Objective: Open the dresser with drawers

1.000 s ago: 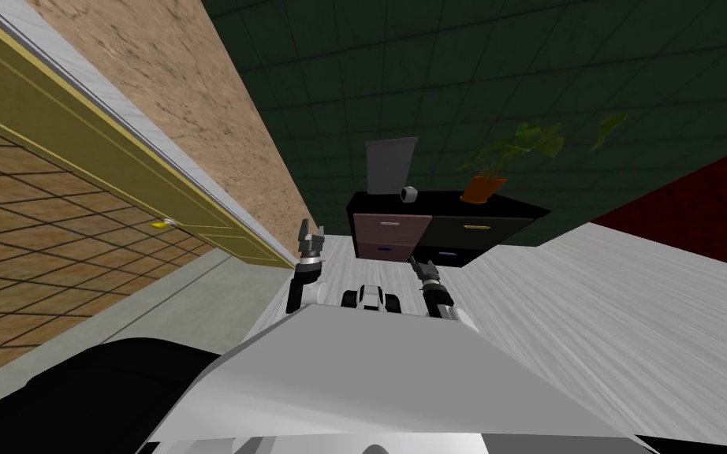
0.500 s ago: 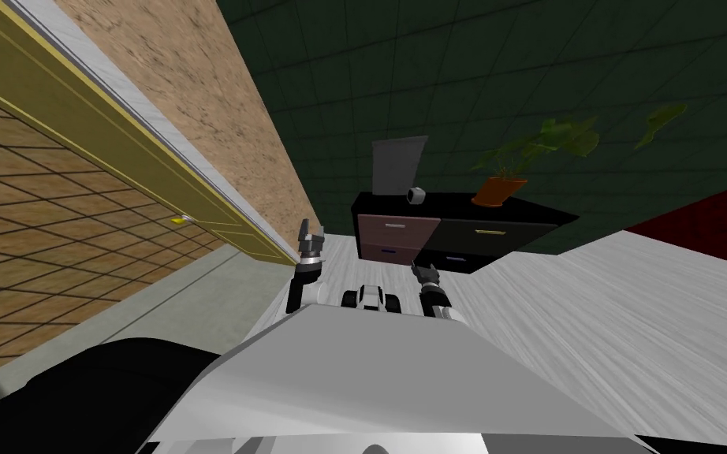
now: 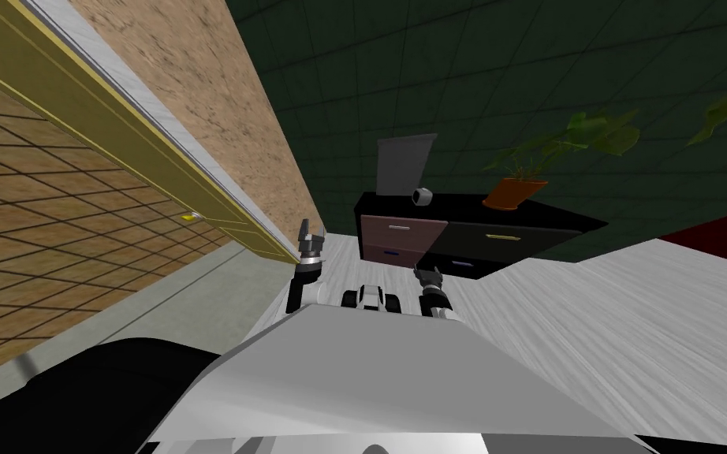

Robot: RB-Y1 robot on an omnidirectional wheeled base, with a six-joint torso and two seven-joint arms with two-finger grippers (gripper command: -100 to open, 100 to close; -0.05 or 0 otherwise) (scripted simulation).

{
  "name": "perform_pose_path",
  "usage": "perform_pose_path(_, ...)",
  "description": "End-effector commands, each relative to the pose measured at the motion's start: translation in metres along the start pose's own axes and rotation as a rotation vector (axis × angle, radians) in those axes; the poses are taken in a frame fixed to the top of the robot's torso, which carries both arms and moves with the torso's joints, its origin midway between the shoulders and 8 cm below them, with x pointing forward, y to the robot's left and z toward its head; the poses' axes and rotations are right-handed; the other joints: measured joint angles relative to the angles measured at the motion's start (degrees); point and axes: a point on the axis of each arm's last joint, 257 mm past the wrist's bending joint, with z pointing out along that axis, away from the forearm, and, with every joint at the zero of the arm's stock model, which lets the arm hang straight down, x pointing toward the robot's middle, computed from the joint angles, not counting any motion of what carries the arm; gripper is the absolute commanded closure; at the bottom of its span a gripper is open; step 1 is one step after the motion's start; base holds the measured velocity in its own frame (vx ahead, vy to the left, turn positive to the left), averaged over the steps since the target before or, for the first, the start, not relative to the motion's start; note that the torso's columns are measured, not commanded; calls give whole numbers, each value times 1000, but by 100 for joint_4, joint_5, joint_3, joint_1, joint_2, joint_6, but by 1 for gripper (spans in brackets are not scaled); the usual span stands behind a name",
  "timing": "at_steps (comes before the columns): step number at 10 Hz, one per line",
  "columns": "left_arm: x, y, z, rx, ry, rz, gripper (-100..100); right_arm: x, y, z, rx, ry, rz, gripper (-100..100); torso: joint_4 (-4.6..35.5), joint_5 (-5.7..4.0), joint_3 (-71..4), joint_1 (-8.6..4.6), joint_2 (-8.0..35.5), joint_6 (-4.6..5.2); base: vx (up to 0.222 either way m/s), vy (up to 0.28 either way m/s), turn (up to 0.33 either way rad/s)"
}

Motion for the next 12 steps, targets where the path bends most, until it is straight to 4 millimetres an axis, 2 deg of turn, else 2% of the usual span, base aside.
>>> perform_pose_path(1, 0, 0, 0, 0, 0, 0, 0, 11, -9, -1, 42, 19, -107, -100, -2, 1, -4, 6, -9, -5, 55, 6, 100)
perform_pose_path(2, 0, 0, 0, 0, 0, 0, 0, 24, -16, -3, 74, 48, -162, -100, -3, 1, -7, 0, -12, 0, 76, 0, 142)
perform_pose_path(3, 0, 0, 0, 0, 0, 0, 0, 21, -17, -3, 81, 36, -202, -100, -4, -1, -9, -2, -16, -2, 67, 5, 111)
perform_pose_path(4, 0, 0, 0, 0, 0, 0, 0, 32, -24, -5, 112, 62, -259, -100, -3, 0, -7, 0, -10, -1, 74, 14, 191)
perform_pose_path(6, 0, 0, 0, 0, 0, 0, 0, 28, -25, -5, 118, 50, -295, -100, -1, 0, -2, -1, -4, 0, 46, -4, 52)
perform_pose_path(7, 0, 0, 0, 0, 0, 0, 0, 38, -33, -7, 150, 73, -354, -100, 2, -1, 4, -3, 7, 1, 55, -15, 191)
perform_pose_path(8, 0, 0, 0, 0, 0, 0, 0, 35, -33, -7, 152, 63, -380, -100, 0, -2, -1, -3, -5, -5, 60, -11, 116)
perform_pose_path(9, 0, 0, 0, 0, 0, 0, 0, 43, -40, -10, 183, 83, -440, -100, -2, 0, -5, 0, -9, 0, 72, -3, 169)
perform_pose_path(12, 0, 0, 0, 0, 0, 0, 0, 43, -47, -12, 217, 79, -550, -100, -3, 0, -7, 1, -14, -3, 78, -9, 132)
